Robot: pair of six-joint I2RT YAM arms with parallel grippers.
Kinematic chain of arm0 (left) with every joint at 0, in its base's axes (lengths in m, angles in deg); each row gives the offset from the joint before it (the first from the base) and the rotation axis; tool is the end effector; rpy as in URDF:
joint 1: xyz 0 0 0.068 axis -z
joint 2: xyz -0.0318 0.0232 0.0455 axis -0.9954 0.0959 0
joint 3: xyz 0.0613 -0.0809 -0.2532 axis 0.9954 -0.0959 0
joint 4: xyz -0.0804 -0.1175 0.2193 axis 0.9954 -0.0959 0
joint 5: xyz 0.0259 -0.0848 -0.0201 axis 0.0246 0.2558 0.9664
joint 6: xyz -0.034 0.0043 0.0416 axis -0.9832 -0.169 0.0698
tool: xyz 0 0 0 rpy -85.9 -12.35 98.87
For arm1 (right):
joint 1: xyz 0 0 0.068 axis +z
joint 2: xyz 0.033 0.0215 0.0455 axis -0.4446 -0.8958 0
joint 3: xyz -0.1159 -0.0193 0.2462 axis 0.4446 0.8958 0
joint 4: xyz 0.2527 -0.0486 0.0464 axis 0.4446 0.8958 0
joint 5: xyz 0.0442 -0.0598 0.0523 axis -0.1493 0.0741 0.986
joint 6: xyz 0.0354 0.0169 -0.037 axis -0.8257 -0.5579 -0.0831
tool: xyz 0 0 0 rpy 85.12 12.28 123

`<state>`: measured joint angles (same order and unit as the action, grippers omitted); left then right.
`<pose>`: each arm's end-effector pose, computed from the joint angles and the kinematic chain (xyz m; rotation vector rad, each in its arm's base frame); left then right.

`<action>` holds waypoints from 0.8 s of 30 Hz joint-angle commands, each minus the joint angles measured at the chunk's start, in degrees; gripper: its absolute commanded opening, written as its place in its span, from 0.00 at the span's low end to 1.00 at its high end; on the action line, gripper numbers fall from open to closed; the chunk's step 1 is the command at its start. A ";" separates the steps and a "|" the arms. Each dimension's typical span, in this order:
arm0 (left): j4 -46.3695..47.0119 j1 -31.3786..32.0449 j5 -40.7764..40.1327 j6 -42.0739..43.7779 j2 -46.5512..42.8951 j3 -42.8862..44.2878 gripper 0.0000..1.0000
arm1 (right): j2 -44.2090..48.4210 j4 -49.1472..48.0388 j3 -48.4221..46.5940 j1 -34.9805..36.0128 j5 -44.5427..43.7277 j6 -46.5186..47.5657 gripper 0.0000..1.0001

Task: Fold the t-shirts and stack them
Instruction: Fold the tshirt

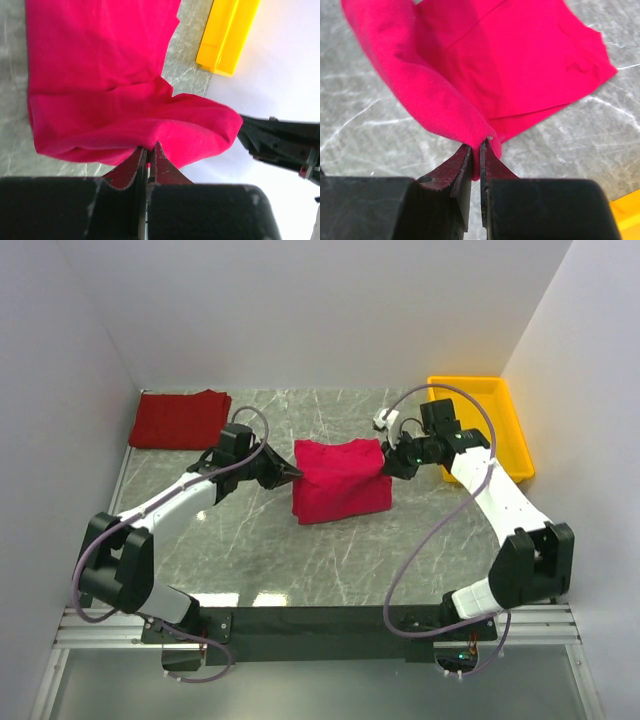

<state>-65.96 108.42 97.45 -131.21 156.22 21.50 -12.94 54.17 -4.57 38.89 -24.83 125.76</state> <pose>0.2837 -0.1413 0.2475 -0.6804 2.3758 -1.2591 0.2850 0.0843 0.3024 -1.2471 1.9804 0.5352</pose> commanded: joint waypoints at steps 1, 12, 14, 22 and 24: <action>3.80 -1.86 4.57 3.69 2.94 4.31 0.01 | -3.27 -2.84 -4.86 -1.41 1.47 -2.74 0.00; 3.80 -5.90 8.08 7.38 11.47 12.31 0.01 | -11.27 -6.97 -11.01 -2.56 -0.02 -7.75 0.00; 3.97 -6.34 8.70 7.65 12.70 13.36 0.01 | -12.06 -7.68 -11.72 -2.73 -0.55 -8.37 0.00; 4.15 -7.40 11.60 9.05 20.00 19.08 0.01 | -15.67 -9.17 -13.74 -2.91 -2.04 -10.47 0.00; 4.15 -7.57 11.95 9.23 21.31 20.04 0.01 | -16.37 -9.61 -13.92 -3.00 -2.57 -10.83 0.00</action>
<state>-63.77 101.25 106.89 -123.88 176.29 38.28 -28.72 47.68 -15.74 36.50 -26.38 116.53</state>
